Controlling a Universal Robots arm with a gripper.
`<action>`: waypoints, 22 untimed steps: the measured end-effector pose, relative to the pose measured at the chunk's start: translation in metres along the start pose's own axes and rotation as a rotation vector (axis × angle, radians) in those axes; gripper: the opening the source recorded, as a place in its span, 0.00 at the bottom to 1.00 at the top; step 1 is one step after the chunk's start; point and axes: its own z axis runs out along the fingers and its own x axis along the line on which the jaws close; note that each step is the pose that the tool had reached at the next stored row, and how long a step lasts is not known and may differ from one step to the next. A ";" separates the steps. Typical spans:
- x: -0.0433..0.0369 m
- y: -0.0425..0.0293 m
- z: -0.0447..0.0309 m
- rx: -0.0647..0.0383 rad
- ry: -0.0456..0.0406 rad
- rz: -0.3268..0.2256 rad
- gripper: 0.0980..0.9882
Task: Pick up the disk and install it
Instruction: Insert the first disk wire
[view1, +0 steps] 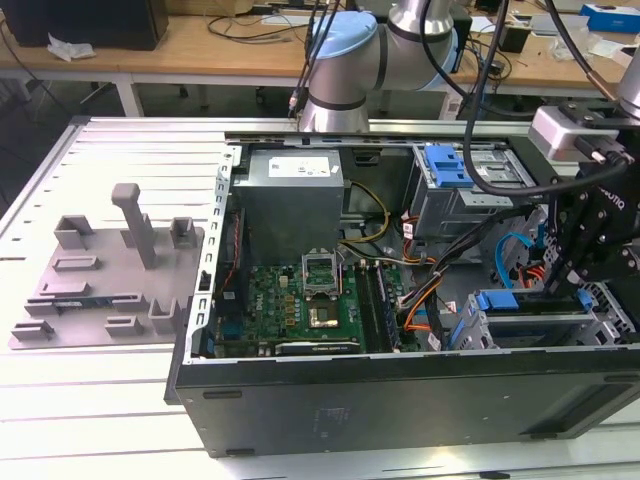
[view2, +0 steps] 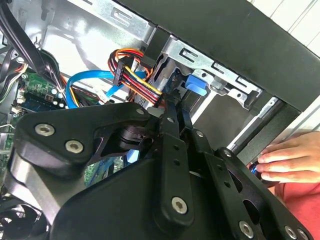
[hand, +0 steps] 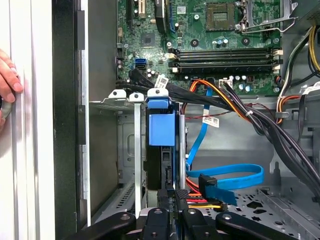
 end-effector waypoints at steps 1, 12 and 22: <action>-0.0001 0.0000 0.0004 0.000 -0.0002 0.000 0.07; -0.0002 0.0000 0.0028 0.000 -0.0001 0.000 0.07; 0.0006 0.0000 -0.0029 0.000 -0.0003 0.000 0.16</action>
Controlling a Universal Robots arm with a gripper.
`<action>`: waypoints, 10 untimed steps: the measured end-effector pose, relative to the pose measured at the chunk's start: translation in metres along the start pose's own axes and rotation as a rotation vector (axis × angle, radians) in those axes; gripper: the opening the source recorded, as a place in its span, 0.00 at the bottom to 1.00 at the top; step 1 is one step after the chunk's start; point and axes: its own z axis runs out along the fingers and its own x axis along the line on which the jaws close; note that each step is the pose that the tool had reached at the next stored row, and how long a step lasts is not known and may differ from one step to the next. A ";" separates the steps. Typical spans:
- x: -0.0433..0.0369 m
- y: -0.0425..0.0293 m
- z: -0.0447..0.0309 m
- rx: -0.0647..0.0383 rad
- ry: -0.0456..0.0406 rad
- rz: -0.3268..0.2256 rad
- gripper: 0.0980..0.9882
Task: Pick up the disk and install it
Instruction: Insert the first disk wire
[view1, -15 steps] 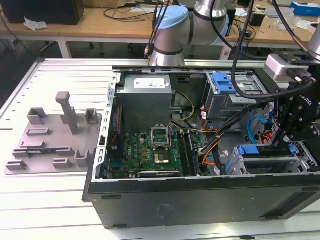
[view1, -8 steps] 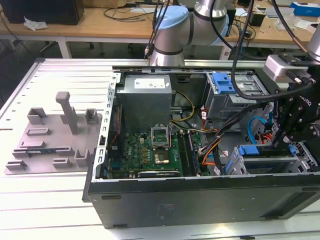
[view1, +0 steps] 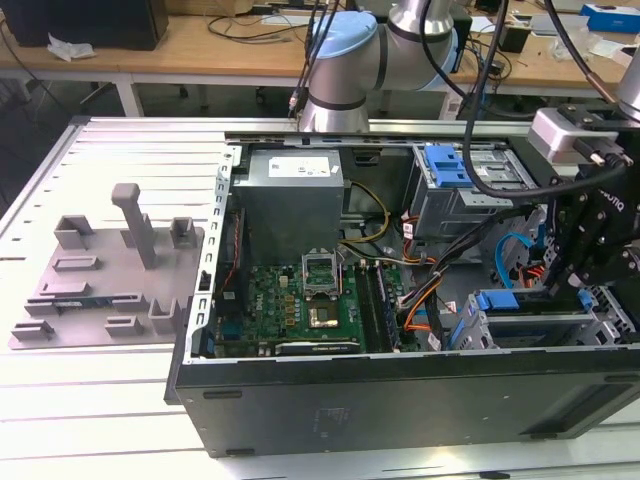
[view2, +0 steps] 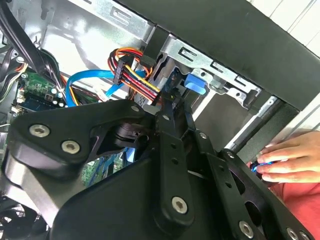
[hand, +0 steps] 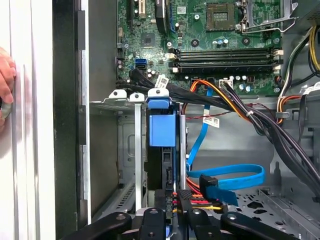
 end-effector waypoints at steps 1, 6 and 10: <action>0.0003 0.0000 -0.0030 0.000 0.0000 0.000 0.16; 0.0017 0.0000 -0.0150 0.000 0.0000 0.000 0.16; 0.0031 0.0000 -0.0281 0.000 0.0001 0.000 0.16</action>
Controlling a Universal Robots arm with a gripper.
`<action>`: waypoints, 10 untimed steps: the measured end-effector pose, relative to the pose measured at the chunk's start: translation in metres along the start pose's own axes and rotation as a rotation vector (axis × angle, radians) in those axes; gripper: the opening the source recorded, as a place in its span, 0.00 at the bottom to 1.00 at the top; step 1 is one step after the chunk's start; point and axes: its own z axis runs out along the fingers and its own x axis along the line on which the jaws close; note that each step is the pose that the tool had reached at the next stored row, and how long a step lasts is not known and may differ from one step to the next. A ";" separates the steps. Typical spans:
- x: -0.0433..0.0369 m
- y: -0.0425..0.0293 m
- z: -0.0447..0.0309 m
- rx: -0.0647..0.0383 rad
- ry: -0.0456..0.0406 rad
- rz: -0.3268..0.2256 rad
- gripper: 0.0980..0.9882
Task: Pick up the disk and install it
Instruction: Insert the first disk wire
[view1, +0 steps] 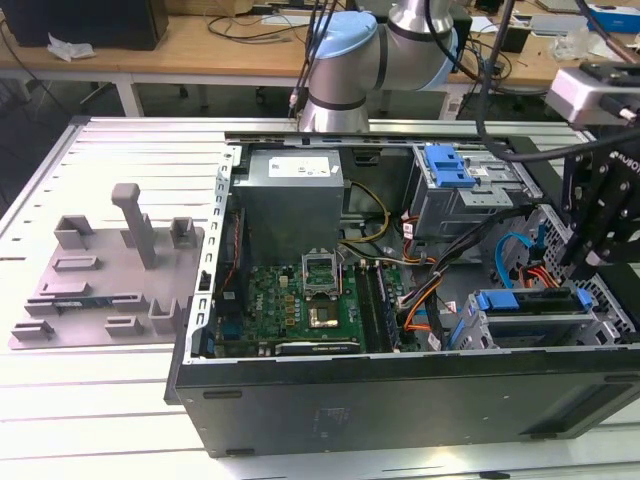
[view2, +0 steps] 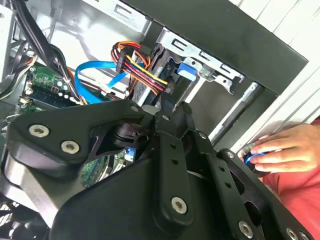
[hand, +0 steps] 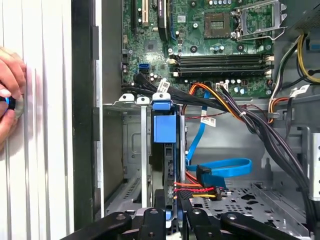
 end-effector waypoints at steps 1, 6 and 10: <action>0.0001 0.0000 -0.0024 0.000 0.0000 0.000 0.16; -0.0024 -0.0007 -0.0112 0.000 0.0000 0.000 0.16; -0.0030 -0.0010 -0.0139 0.000 -0.0001 0.000 0.16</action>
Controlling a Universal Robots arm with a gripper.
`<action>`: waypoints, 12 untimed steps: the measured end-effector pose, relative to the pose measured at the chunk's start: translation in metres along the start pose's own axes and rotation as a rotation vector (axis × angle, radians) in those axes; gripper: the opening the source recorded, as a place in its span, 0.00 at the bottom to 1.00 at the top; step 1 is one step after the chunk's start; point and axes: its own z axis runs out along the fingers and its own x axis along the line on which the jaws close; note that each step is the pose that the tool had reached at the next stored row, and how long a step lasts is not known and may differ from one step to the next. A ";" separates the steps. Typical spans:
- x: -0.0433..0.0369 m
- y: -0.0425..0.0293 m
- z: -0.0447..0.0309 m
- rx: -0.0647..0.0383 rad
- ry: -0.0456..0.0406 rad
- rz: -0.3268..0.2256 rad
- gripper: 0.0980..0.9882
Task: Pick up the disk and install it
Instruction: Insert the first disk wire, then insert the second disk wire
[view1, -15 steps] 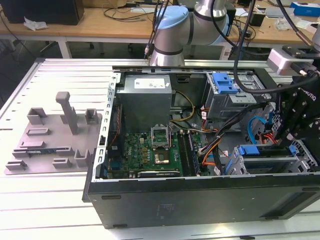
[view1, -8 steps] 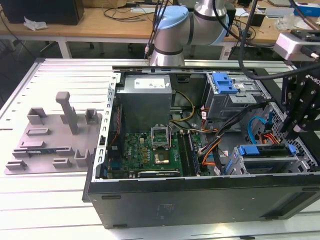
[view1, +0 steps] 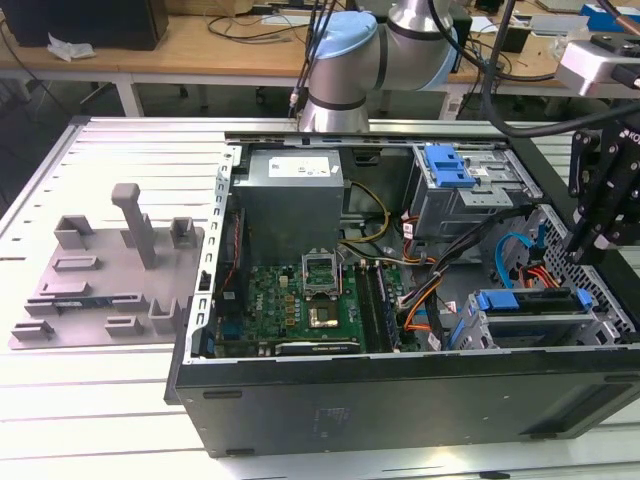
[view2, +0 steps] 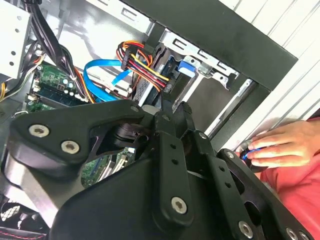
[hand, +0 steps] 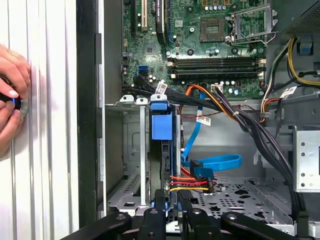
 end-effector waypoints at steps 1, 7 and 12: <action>0.0000 0.0000 -0.0001 0.000 0.0001 0.000 0.16; 0.0000 0.0000 -0.0001 0.000 0.0002 -0.001 0.16; 0.0000 0.0000 -0.0001 0.000 0.0002 -0.001 0.16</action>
